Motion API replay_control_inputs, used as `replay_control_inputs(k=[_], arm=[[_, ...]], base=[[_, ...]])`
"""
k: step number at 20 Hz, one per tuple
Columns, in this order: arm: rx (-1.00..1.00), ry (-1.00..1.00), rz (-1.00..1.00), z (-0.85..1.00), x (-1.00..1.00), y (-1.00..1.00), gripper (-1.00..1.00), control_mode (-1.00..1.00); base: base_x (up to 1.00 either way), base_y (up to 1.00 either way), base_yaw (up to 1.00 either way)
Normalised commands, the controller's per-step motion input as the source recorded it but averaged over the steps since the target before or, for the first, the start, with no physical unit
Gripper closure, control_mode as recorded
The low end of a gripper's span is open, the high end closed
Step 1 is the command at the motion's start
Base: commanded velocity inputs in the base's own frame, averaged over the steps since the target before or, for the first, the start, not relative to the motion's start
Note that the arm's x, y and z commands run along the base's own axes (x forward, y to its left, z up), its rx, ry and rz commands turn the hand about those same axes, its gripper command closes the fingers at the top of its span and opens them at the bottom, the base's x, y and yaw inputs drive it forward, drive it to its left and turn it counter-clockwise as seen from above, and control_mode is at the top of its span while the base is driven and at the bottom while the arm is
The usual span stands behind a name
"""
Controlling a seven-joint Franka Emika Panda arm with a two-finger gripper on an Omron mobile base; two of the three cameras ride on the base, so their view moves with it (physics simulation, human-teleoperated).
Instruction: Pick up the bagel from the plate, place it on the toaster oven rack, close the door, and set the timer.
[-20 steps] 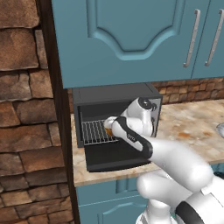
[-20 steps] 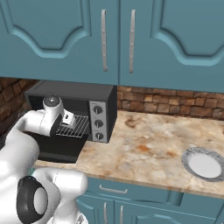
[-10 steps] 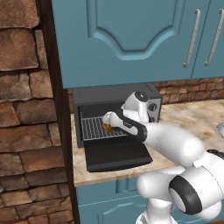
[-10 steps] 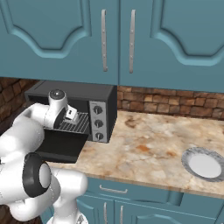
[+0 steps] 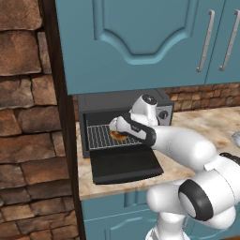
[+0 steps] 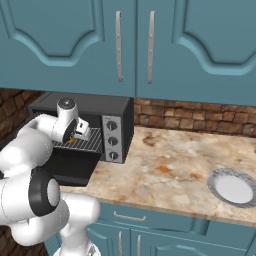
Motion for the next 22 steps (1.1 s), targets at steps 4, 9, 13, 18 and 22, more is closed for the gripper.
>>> replay_control_inputs(k=[4, 9, 13, 18, 22], arm=[[0.0, -0.02, 0.0, 0.04, 0.0, 0.0, -1.0, -1.0], [0.0, -0.08, 0.0, 0.17, -0.21, 0.0, -1.0, -1.0], [0.0, -0.15, 0.0, 0.25, -0.87, -0.01, -1.0, -1.0], [-0.01, -0.02, 0.0, 0.18, -0.89, -0.01, -1.0, -1.0], [-0.04, 0.0, -0.02, 0.21, -0.69, -0.04, -1.0, -1.0]], base=[[0.0, 0.0, 0.0], [0.0, 0.0, 0.0], [0.0, 0.0, 0.0], [0.0, 0.0, 0.0], [0.0, 0.0, 0.0]])
